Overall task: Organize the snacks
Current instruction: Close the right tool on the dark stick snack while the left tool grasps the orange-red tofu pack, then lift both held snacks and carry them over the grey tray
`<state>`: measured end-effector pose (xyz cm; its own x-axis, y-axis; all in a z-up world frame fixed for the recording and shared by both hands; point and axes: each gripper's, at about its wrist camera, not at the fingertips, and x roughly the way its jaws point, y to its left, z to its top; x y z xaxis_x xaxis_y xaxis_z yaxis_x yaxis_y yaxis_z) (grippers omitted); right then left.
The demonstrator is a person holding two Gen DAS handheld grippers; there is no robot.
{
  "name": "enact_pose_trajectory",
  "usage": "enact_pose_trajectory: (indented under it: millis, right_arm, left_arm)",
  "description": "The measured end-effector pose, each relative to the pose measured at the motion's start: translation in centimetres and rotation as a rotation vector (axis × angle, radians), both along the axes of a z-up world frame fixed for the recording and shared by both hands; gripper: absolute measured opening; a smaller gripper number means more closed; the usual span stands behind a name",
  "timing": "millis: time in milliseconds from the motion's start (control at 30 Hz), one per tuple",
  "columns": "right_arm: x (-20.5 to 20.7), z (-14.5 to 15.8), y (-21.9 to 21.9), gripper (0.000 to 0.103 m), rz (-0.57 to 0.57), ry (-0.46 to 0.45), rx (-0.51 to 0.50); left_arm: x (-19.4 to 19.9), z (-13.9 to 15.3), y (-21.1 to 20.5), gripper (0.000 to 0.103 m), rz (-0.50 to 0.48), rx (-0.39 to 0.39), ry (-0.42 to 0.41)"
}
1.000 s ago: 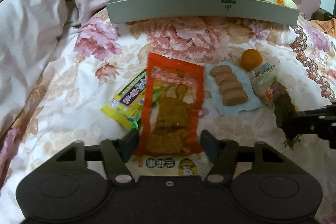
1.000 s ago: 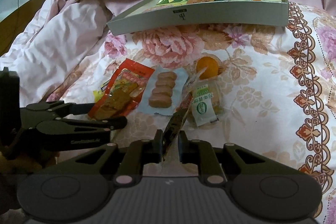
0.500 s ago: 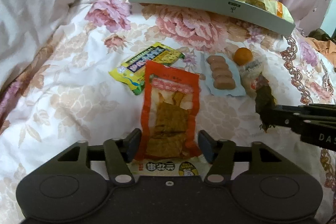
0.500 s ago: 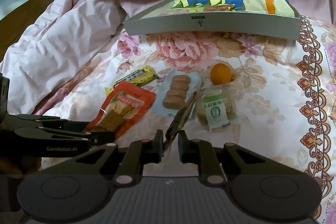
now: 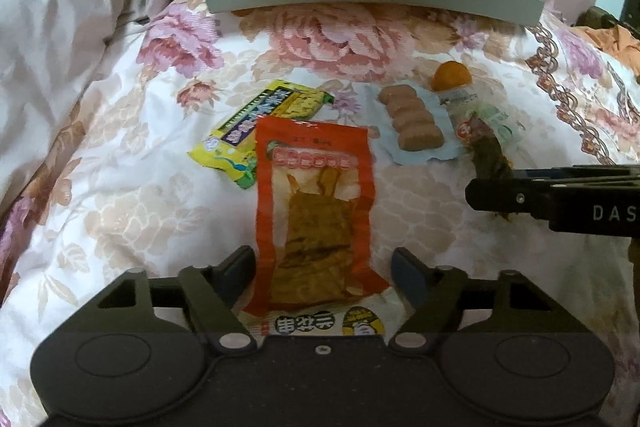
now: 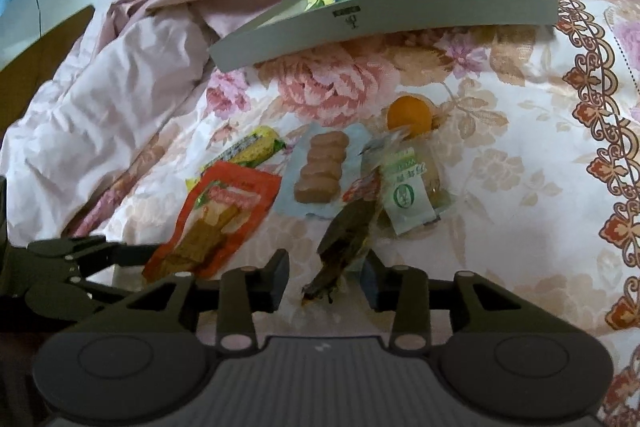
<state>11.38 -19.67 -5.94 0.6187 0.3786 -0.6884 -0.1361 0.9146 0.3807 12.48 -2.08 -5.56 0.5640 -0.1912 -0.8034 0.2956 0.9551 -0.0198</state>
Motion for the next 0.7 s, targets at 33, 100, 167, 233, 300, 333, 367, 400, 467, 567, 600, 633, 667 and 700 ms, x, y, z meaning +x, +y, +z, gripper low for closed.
enact_pose_trajectory:
  millis: [33, 100, 167, 233, 300, 333, 367, 400, 467, 567, 600, 633, 667, 700]
  right_arm:
    - [0.1, -0.1, 0.0, 0.046, -0.007, -0.003, 0.008]
    - [0.2, -0.4, -0.1, 0.048, -0.019, -0.013, 0.022]
    - [0.4, -0.7, 0.0, 0.049, -0.025, -0.023, 0.022]
    - [0.6, -0.9, 0.3, 0.050, -0.025, -0.032, 0.018]
    - [0.8, -1.1, 0.7, 0.050, -0.023, -0.045, -0.004]
    - [0.7, -1.1, 1.0, 0.050, -0.018, -0.052, -0.024]
    - [0.6, -1.0, 1.4, 0.049, -0.009, -0.061, -0.056]
    - [0.4, -0.9, 1.9, 0.043, -0.002, -0.074, -0.094]
    - [0.0, -0.7, 2.6, 0.036, 0.012, -0.098, -0.143]
    - [-0.2, -0.5, 2.5, 0.031, 0.013, -0.115, -0.138]
    - [-0.2, -0.5, 2.5, 0.030, 0.011, -0.117, -0.134]
    - [-0.3, -0.5, 2.4, 0.026, 0.011, -0.120, -0.130]
    - [-0.3, -0.4, 2.4, 0.025, 0.014, -0.126, -0.122]
    - [-0.4, -0.3, 2.4, 0.024, 0.015, -0.134, -0.120]
  left_arm:
    - [0.0, 0.0, 0.1, 0.068, 0.006, 0.000, -0.001]
    - [0.0, 0.0, 0.1, 0.065, 0.011, 0.001, -0.006]
    - [-0.1, -0.1, 0.0, 0.063, 0.012, 0.005, -0.015]
    - [-0.3, -0.1, -0.3, 0.060, 0.005, 0.020, -0.032]
    - [-0.6, -0.1, -0.5, 0.057, -0.004, 0.041, -0.054]
    - [-0.7, -0.1, -0.6, 0.057, -0.010, 0.048, -0.060]
    - [-0.7, -0.1, -0.7, 0.057, -0.014, 0.054, -0.064]
    - [-0.8, -0.1, -0.7, 0.056, -0.017, 0.059, -0.067]
    - [-0.8, -0.1, -0.7, 0.056, -0.016, 0.057, -0.069]
    - [-0.8, 0.0, -0.4, 0.055, -0.003, 0.029, -0.068]
    - [-0.8, 0.0, -0.2, 0.055, 0.003, 0.017, -0.069]
    - [-0.8, 0.0, -0.1, 0.055, 0.007, 0.009, -0.071]
    - [-0.9, 0.0, -0.1, 0.054, 0.010, 0.001, -0.074]
    - [-0.9, 0.0, -0.1, 0.054, 0.012, -0.004, -0.076]
